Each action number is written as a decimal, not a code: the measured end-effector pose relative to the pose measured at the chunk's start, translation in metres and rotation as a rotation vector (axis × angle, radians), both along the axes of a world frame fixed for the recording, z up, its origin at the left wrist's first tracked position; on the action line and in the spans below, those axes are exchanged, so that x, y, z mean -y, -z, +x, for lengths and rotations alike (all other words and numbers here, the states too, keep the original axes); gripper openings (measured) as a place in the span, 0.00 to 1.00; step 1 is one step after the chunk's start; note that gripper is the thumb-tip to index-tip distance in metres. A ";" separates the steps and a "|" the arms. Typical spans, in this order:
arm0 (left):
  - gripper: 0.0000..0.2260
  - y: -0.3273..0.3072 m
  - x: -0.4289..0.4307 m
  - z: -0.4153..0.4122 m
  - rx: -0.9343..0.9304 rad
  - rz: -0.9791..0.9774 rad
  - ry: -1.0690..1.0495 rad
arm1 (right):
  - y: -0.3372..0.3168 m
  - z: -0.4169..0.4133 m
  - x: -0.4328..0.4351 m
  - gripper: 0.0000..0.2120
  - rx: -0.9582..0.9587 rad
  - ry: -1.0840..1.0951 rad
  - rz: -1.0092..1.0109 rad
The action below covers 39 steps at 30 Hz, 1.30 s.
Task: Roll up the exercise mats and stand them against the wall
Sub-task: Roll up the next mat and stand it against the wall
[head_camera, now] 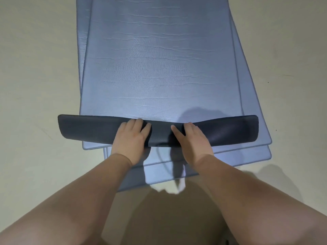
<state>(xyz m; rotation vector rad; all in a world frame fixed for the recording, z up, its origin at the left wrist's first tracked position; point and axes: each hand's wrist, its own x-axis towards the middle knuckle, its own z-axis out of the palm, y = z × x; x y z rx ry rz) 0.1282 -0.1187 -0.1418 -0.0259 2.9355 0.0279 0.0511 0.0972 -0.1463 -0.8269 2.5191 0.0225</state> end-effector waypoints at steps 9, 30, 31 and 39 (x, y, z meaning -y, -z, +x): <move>0.19 -0.008 0.013 -0.017 0.232 0.229 -0.088 | 0.001 -0.009 -0.004 0.33 0.006 0.007 -0.029; 0.12 -0.026 0.062 -0.037 0.654 0.588 -0.308 | -0.033 -0.061 0.014 0.16 0.508 0.133 -0.161; 0.17 -0.022 0.060 -0.040 0.595 0.447 -0.289 | -0.032 -0.060 0.017 0.18 0.377 0.110 -0.104; 0.17 -0.023 0.006 -0.026 -0.105 0.009 -0.141 | -0.016 -0.033 0.044 0.14 -0.136 0.217 -0.016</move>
